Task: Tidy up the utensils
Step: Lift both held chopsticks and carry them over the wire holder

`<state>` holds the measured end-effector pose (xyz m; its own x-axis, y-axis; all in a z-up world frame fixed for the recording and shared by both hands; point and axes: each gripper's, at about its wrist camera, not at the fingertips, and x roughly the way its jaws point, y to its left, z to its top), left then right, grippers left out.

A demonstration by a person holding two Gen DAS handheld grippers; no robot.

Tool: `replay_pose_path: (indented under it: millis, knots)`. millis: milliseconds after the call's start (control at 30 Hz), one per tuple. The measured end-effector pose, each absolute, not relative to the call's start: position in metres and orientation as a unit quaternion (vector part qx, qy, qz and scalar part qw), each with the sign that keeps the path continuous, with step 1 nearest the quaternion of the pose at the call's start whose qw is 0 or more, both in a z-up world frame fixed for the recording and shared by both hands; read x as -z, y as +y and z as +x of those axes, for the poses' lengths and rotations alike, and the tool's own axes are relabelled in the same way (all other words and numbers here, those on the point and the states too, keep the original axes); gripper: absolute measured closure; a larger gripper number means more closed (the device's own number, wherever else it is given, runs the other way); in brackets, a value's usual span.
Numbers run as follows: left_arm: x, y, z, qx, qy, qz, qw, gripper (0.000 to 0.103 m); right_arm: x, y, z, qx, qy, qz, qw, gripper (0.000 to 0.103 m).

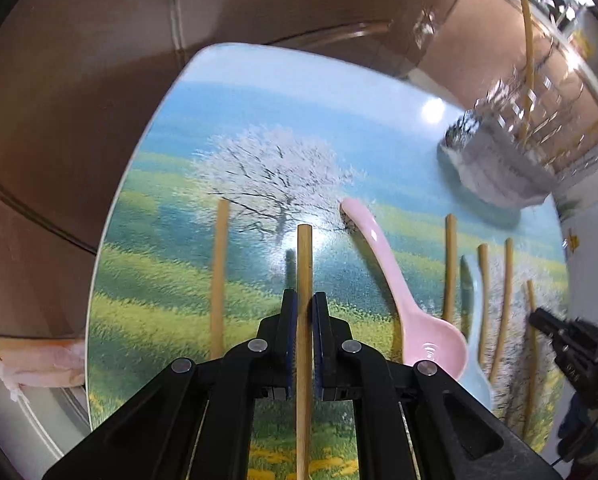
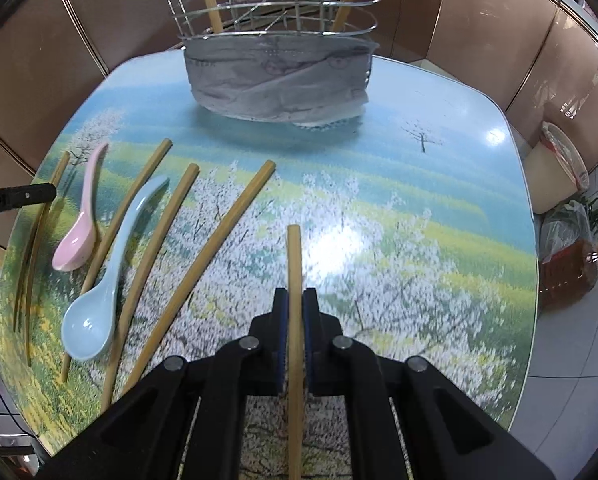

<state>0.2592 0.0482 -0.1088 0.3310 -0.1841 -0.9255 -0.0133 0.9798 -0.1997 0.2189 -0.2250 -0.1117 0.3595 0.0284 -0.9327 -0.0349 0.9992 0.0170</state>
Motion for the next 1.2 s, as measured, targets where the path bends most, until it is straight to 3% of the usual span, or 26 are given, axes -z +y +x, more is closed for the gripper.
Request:
replay_pose_path:
  millis: [700, 1200]
  knots:
    - [0.004, 0.058, 0.18, 0.08, 0.465, -0.127, 0.873, 0.097, 0.004, -0.202, 0.132, -0.068, 0.418, 0.047, 0.904, 0.097]
    - [-0.17, 0.0, 0.215, 0.173, 0.296, -0.149, 0.927, 0.097, -0.158, -0.193, 0.174, -0.076, 0.241, 0.031, 0.967, 0.097]
